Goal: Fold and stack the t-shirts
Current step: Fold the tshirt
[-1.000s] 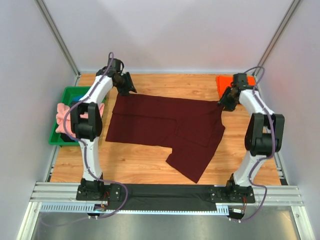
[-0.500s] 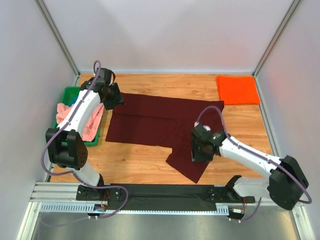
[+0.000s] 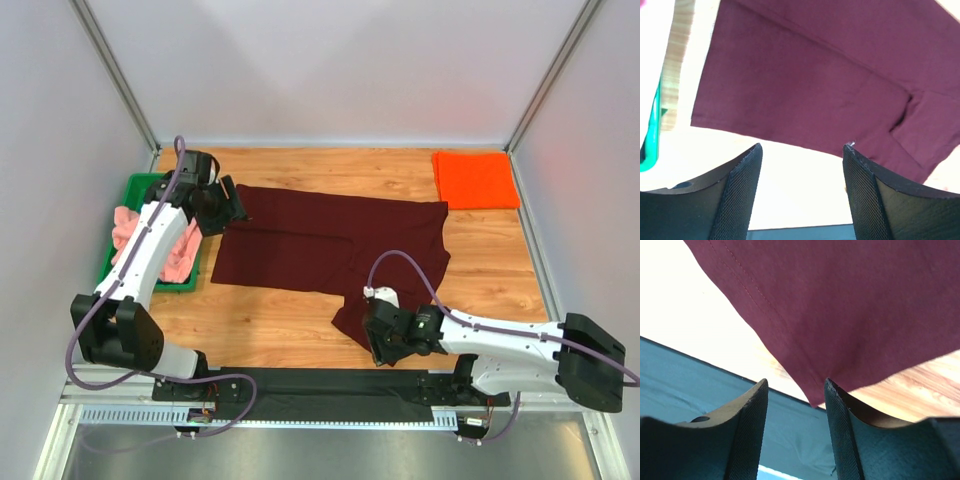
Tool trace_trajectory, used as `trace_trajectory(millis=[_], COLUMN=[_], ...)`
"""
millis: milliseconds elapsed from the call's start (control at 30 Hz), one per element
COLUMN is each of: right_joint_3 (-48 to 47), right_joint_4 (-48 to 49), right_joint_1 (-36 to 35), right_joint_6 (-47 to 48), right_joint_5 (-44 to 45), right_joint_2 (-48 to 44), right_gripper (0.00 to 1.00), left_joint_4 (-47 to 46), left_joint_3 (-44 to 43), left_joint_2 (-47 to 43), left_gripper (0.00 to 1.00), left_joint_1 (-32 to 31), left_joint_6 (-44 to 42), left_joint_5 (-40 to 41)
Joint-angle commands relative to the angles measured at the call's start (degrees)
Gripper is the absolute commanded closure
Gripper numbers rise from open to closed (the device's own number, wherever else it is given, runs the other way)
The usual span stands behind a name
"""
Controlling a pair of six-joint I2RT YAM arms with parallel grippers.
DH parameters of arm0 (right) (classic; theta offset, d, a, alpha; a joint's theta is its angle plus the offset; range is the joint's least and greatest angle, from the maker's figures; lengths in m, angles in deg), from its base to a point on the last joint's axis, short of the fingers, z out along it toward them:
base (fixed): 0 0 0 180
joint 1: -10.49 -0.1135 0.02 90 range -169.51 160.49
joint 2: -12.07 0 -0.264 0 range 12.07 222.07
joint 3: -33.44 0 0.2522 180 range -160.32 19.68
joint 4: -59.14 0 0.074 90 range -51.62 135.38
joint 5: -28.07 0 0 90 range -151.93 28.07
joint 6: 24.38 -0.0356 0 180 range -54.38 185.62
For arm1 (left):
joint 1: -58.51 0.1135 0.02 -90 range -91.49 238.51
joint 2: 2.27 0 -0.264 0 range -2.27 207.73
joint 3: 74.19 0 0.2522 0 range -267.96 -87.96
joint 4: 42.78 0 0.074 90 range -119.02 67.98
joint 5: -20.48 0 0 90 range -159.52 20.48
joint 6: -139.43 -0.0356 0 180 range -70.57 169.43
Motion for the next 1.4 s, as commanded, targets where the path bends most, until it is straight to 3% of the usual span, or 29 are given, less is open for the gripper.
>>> trace_trajectory(millis=[0,167,267,367,400,567,700,933,1033,1100,1133,1200,1267,1367], right_joint_3=[1.10,1.19,0.57,0.57,0.49,-4.50,-11.71,-17.26,-18.40,-18.85,-19.11,-19.29,-19.03,-18.59], right_joint_4=[3.53,3.36,1.87,0.20,-0.50,-8.58,-15.53,-22.12,-22.40,-21.78,-21.08,-20.29,-18.80,-16.86], right_joint_1=[-0.56,-0.56,-0.73,-1.17,-1.26,-1.35,-1.00,3.65,6.72,7.96,8.84,9.37,9.72,9.81], right_joint_6=[-1.79,-3.64,-4.43,-5.92,-6.80,-8.74,-9.44,-8.04,-6.11,-4.09,-2.78,-1.80,-1.01,0.13], right_joint_5=[2.57,3.63,3.98,4.94,5.64,8.98,14.68,17.95,18.04,17.52,17.17,16.81,16.37,15.14], right_joint_2=[1.49,5.61,7.03,6.07,4.84,-0.61,-3.25,-5.01,-7.29,-8.26,-8.44,-8.53,-8.53,-8.70], right_gripper=[0.50,0.54,0.59,0.71,0.80,1.00,1.00,1.00,1.00,1.00,1.00,1.00,1.00,1.00], left_joint_4=[1.10,2.79,1.74,-0.63,-1.77,1.72,2.43,4.19,3.41,0.95,-2.36,-6.07,-8.10,-4.80], left_joint_3=[-1.49,-2.56,-0.79,0.35,1.13,0.96,4.55,9.31,10.28,11.68,14.65,17.90,20.03,17.77], left_joint_2=[0.04,1.72,0.41,-1.69,-2.40,-2.85,-2.41,1.88,2.86,2.78,1.56,-0.20,-1.62,0.13], left_gripper=[0.29,0.40,0.40,0.40,0.40,0.41,0.44,0.45,0.38,0.38,0.39,0.43,0.42,0.45], left_joint_1=[0.54,1.15,1.50,1.33,0.81,-1.92,-3.24,-3.33,-2.28,-0.35,1.49,2.64,2.91,2.91], left_joint_6=[1.54,3.12,2.86,-2.30,-3.98,-15.93,-20.86,-19.56,-15.71,-11.23,-4.16,3.43,13.69,19.98], left_joint_5=[-1.25,-3.96,-6.43,-7.83,-6.97,-0.64,3.14,12.10,11.96,3.44,-1.37,-5.10,-5.29,-2.24])
